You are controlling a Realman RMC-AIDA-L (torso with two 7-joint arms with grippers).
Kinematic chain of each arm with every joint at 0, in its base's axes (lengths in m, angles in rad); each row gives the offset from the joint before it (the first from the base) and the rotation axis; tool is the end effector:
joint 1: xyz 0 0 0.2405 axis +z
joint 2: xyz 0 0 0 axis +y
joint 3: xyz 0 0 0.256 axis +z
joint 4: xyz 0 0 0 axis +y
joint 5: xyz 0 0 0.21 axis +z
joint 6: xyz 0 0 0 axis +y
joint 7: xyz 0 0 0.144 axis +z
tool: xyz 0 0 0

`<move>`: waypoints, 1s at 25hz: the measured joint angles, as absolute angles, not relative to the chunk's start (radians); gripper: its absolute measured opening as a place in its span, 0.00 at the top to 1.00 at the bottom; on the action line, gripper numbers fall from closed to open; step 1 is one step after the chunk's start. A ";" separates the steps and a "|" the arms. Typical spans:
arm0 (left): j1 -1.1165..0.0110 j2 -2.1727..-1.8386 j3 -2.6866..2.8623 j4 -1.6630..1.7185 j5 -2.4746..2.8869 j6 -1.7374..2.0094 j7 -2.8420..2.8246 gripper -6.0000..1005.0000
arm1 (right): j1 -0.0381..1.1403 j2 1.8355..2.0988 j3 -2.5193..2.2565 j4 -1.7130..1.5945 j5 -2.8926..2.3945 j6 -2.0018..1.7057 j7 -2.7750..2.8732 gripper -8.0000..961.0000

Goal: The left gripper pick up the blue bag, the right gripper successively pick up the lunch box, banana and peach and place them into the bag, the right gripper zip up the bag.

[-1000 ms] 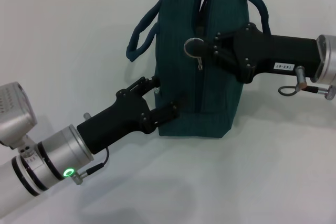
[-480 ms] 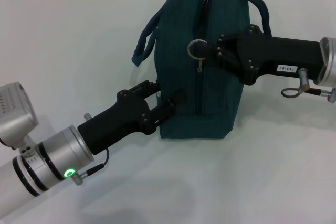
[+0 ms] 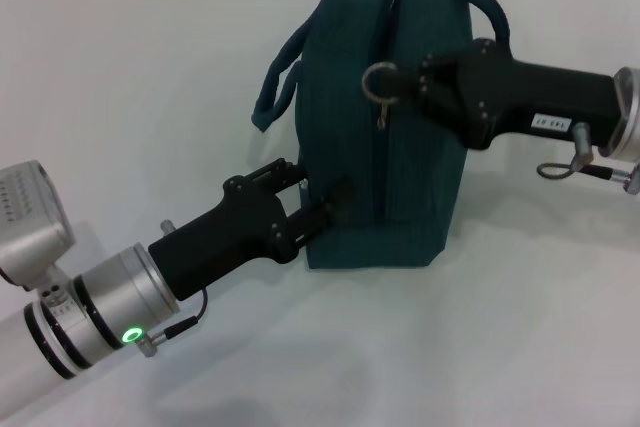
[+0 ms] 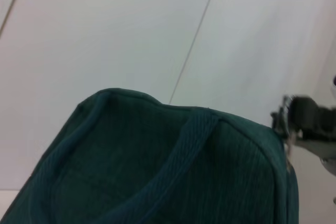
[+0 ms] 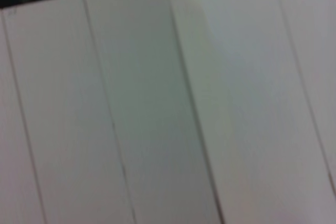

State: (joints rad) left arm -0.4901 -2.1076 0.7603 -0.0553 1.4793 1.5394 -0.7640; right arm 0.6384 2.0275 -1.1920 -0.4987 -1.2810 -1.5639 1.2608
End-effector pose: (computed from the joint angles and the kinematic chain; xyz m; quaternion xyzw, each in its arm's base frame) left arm -0.2636 0.2593 -0.0844 -0.8405 -0.2642 -0.4309 0.1953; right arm 0.1701 0.3484 -0.0150 -0.9029 0.1151 0.4103 0.0558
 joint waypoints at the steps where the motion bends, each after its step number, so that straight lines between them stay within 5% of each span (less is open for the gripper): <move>1: -0.489 -2.108 0.761 -0.057 1.481 1.539 -0.755 0.49 | 0.638 2.027 -1.192 -0.490 -1.262 -1.563 1.261 0.97; 15: -0.474 -2.104 0.829 -0.067 1.490 1.544 -0.683 0.50 | 0.618 2.022 -1.187 -0.404 -1.061 -1.467 1.265 0.97; 25: -0.435 -2.097 0.819 -0.005 1.450 1.638 -0.692 0.87 | 0.570 2.028 -1.236 -0.408 -1.062 -1.576 1.211 0.97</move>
State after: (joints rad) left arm -0.4354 -2.0974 0.8191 -0.0054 1.4504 1.6383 -0.6921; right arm 0.5699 2.0276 -1.2362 -0.4081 -1.0621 -1.5756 1.2109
